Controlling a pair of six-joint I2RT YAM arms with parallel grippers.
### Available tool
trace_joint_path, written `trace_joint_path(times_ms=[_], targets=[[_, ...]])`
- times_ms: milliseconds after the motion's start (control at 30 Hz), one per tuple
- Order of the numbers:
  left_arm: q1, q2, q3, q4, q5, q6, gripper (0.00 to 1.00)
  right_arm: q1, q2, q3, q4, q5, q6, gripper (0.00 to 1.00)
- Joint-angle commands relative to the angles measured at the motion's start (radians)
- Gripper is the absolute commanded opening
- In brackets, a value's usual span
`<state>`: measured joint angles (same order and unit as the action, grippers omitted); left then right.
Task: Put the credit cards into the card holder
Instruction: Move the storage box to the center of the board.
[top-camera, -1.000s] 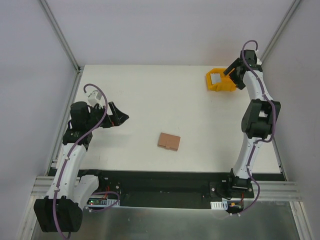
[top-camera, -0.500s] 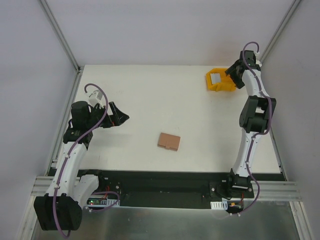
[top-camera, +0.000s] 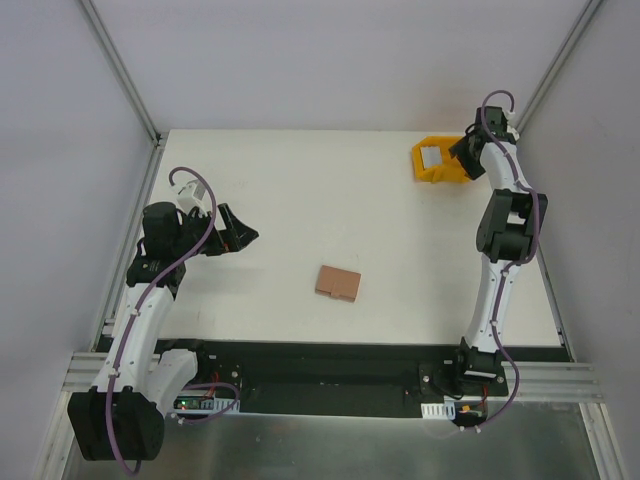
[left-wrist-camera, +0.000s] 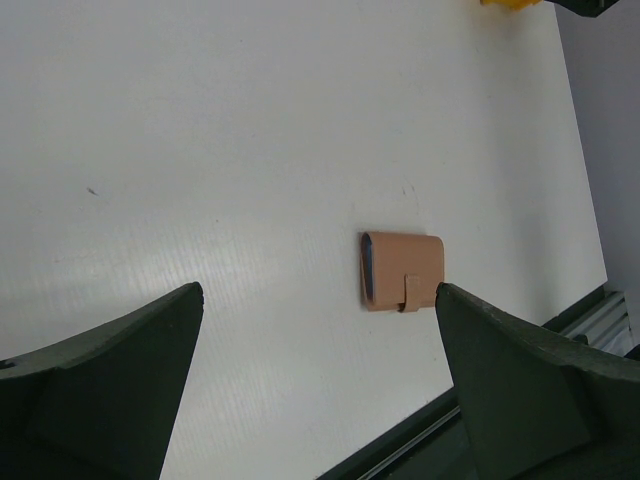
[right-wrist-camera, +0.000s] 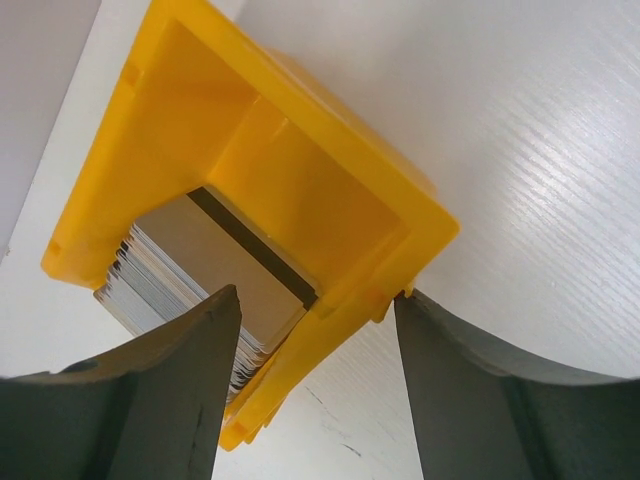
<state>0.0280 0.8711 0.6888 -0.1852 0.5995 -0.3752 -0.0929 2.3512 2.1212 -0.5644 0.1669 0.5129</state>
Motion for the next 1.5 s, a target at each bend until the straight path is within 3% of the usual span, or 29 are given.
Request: trace_joint_path(times_ms=[0,600,1033,1467], targets=[[0.009,0.003,0.002,0.018,0.023,0.002,0.99,0.002,-0.041,-0.033,0.047,-0.026,0.029,0.64],[0.01,0.014,0.005,0.018,0.036,-0.005,0.99,0.048,-0.22,-0.337,0.156,-0.075,0.058,0.57],[0.01,0.029,-0.002,0.02,0.046,-0.025,0.99,0.212,-0.475,-0.648,0.192,-0.073,0.176,0.57],[0.009,0.037,-0.02,0.026,0.065,-0.047,0.99,0.344,-0.579,-0.859,0.258,-0.07,0.272,0.55]])
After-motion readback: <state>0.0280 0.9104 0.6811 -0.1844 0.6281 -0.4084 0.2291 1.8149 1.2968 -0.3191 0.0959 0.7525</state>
